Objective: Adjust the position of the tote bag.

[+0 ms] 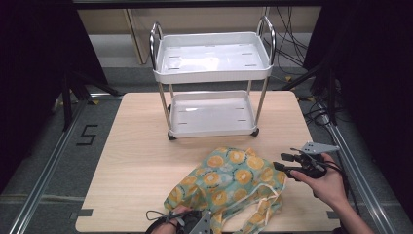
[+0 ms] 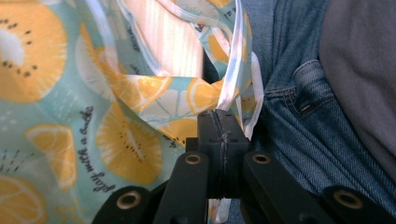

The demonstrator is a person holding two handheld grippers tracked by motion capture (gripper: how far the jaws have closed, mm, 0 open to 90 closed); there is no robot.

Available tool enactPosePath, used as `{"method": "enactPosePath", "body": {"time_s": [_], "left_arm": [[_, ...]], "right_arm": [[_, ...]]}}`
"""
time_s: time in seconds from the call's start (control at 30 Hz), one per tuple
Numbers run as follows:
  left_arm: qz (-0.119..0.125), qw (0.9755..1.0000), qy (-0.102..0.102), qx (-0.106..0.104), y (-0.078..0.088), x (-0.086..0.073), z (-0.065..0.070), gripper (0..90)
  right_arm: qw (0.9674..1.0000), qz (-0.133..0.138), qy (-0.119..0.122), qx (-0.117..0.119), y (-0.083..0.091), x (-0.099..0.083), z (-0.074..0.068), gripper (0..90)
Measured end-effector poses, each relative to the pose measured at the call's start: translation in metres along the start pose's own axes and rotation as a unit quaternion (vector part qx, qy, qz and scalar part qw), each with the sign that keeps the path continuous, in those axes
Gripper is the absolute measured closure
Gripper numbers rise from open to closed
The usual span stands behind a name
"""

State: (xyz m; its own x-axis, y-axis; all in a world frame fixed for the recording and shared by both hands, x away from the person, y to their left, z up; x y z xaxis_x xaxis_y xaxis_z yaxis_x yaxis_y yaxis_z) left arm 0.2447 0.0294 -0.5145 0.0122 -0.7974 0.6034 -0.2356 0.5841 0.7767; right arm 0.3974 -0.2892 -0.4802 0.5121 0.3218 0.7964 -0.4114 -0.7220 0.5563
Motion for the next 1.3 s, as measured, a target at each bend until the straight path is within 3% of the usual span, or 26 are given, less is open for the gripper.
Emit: {"method": "enactPosePath", "body": {"time_s": [0.1,0.23,0.3,0.37,0.4,0.43,0.47,0.5,0.6,0.67,0.7,0.73,0.77,0.8,0.83,0.87,0.9,0.97,1.0,1.03,1.07,1.13,1.2,1.23,1.27,1.3], "left_arm": [[0.001,1.0,0.006,0.004,0.002,0.0,-0.002,89.6],[0.011,0.9995,0.026,0.012,0.007,0.002,-0.004,89.7],[0.028,0.9981,0.049,0.024,0.014,0.002,-0.012,89.8],[0.024,0.9983,0.046,0.029,0.019,0.0,-0.017,89.8],[0.034,0.9965,0.064,0.041,0.025,-0.002,-0.025,89.8],[0.034,0.9965,0.064,0.041,0.025,-0.002,-0.025,89.8],[0.053,0.9932,0.089,0.055,0.03,-0.003,-0.03,89.9],[0.053,0.9932,0.089,0.055,0.03,-0.003,-0.03,89.9],[0.067,0.9885,0.11,0.08,0.038,-0.007,-0.04,89.8],[0.067,0.9871,0.117,0.086,0.042,-0.008,-0.044,89.9],[0.069,0.9854,0.125,0.092,0.046,-0.011,-0.048,89.9],[0.069,0.9854,0.125,0.092,0.046,-0.011,-0.048,89.9],[0.08,0.982,0.141,0.098,0.049,-0.013,-0.053,89.9],[0.084,0.9802,0.148,0.101,0.051,-0.014,-0.054,89.9],[0.084,0.9802,0.148,0.101,0.051,-0.014,-0.054,89.9],[0.089,0.9783,0.153,0.108,0.052,-0.015,-0.056,89.9],[0.09,0.9759,0.162,0.115,0.055,-0.016,-0.059,89.9],[0.095,0.9743,0.171,0.111,0.056,-0.017,-0.06,89.9],[0.103,0.9743,0.169,0.108,0.055,-0.016,-0.06,89.9],[0.101,0.9767,0.161,0.1,0.055,-0.014,-0.057,89.8],[0.102,0.9808,0.139,0.091,0.054,-0.011,-0.054,89.6],[0.095,0.9864,0.113,0.074,0.05,-0.004,-0.044,81.4],[0.087,0.9922,0.07,0.055,0.046,0.003,-0.032,70.0],[0.088,0.9935,0.06,0.042,0.043,0.006,-0.026,63.6],[0.087,0.9945,0.054,0.024,0.04,0.009,-0.02,57.9],[0.077,0.9962,0.037,0.015,0.038,0.01,-0.016,51.9]], "right_arm": [[0.9999,0.005,0.015,-0.002,0.0,0.001,0.002,48.8],[0.9999,0.014,0.005,0.005,0.004,0.003,0.0,48.6],[0.9997,0.024,-0.001,0.006,0.007,0.005,-0.001,48.4],[0.9997,0.021,0.009,0.006,0.009,0.005,0.001,48.4],[0.9995,0.027,0.015,0.004,0.01,0.006,0.003,48.3],[0.9995,0.027,0.015,0.004,0.01,0.006,0.003,48.3],[0.9994,0.026,0.025,0.004,0.01,0.006,0.004,48.3],[0.9994,0.026,0.025,0.004,0.01,0.006,0.004,48.3],[0.9997,0.019,0.006,0.01,0.009,0.005,0.0,48.3],[0.9995,0.023,0.008,0.017,0.008,0.006,-0.001,48.3],[0.9988,0.031,0.033,0.016,0.009,0.009,-0.001,48.3],[0.9988,0.031,0.033,0.016,0.009,0.009,-0.001,48.3],[0.9988,0.034,0.021,0.029,0.009,0.01,-0.007,48.3],[0.998,0.037,0.043,0.029,0.01,0.012,-0.006,48.3],[0.998,0.037,0.043,0.029,0.01,0.012,-0.006,48.3],[0.9978,0.039,0.03,0.044,0.011,0.013,-0.012,48.3],[0.9942,0.051,0.056,0.076,0.012,0.021,-0.024,48.6],[0.9901,0.061,0.066,0.107,0.011,0.026,-0.038,49.2],[0.9874,0.056,0.079,0.125,0.011,0.028,-0.045,49.9],[0.9854,0.042,0.086,0.141,0.01,0.028,-0.051,49.9],[0.9852,0.032,0.089,0.143,0.008,0.028,-0.055,50.0],[0.9862,0.025,0.104,0.126,0.003,0.027,-0.054,50.0],[0.988,0.015,0.093,0.122,0.0,0.023,-0.051,49.9],[0.9879,0.015,0.105,0.113,-0.001,0.023,-0.046,49.9],[0.9897,0.01,0.083,0.116,-0.001,0.02,-0.046,49.8],[0.9896,0.013,0.087,0.114,-0.001,0.02,-0.044,49.9]]}}
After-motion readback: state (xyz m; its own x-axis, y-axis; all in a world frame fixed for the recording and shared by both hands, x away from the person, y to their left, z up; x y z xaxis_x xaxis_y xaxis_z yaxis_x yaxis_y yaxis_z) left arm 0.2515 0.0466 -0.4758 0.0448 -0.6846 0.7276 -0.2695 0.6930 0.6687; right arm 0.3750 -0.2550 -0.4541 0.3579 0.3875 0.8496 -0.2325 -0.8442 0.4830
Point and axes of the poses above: each handheld gripper's, and its own axes: y roughly backward along the jaws, x roughly out of its top, z roughly to its right, the point moved 5 cm from there along -y, roughly forward along the jaws, and after that the axes turned 8 degrees about x, right-handed, at the moved point
